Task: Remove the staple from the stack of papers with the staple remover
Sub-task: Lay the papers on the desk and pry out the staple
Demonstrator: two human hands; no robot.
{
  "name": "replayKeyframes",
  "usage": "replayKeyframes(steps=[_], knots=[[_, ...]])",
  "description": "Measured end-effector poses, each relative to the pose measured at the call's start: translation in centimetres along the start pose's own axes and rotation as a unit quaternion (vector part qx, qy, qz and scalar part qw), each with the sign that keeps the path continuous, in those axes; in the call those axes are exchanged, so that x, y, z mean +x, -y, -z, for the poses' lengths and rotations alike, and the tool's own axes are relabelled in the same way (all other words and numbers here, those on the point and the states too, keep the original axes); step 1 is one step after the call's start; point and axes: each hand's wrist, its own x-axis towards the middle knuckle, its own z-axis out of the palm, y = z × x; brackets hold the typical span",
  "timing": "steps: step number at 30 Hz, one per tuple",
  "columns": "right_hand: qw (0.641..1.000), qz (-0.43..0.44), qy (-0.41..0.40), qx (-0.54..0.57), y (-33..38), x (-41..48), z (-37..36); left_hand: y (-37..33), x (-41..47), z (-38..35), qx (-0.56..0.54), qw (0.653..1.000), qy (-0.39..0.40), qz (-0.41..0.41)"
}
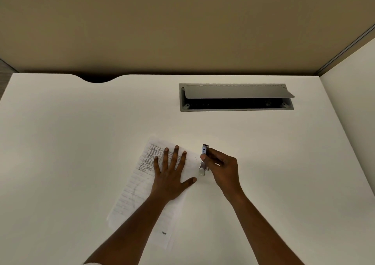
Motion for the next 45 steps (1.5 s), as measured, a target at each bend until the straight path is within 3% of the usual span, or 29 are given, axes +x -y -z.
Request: replayKeyframes(steps=[7,18,25,31,35,40,45], knots=[[0.998,-0.031,-0.014,0.045,0.2,-0.4,-0.2,1.8,-0.7,0.1,-0.002,1.000,0.014,-0.003],[0.998,-0.060,-0.006,0.013,-1.3,0.2,0.0,1.5,-0.3,1.3,-0.036,0.999,-0.011,-0.005],[0.976,0.005,0.015,-0.216,-3.3,1.1,-0.3,1.3,-0.1,0.8,-0.026,0.999,0.013,-0.017],[0.926,0.089,0.077,-0.359,-3.4,1.6,-0.8,1.4,0.1,0.6,-0.030,0.999,0.011,-0.020],[0.869,0.124,0.115,-0.465,-3.2,1.8,-1.1,1.4,0.0,0.5,-0.027,0.999,0.005,-0.020],[0.793,0.183,0.115,-0.569,-2.8,1.6,-1.6,1.4,0.0,0.4,-0.016,1.000,0.003,-0.022],[0.765,0.217,0.100,-0.598,-3.1,1.6,-1.4,1.4,0.0,0.6,-0.011,1.000,0.001,-0.022]])
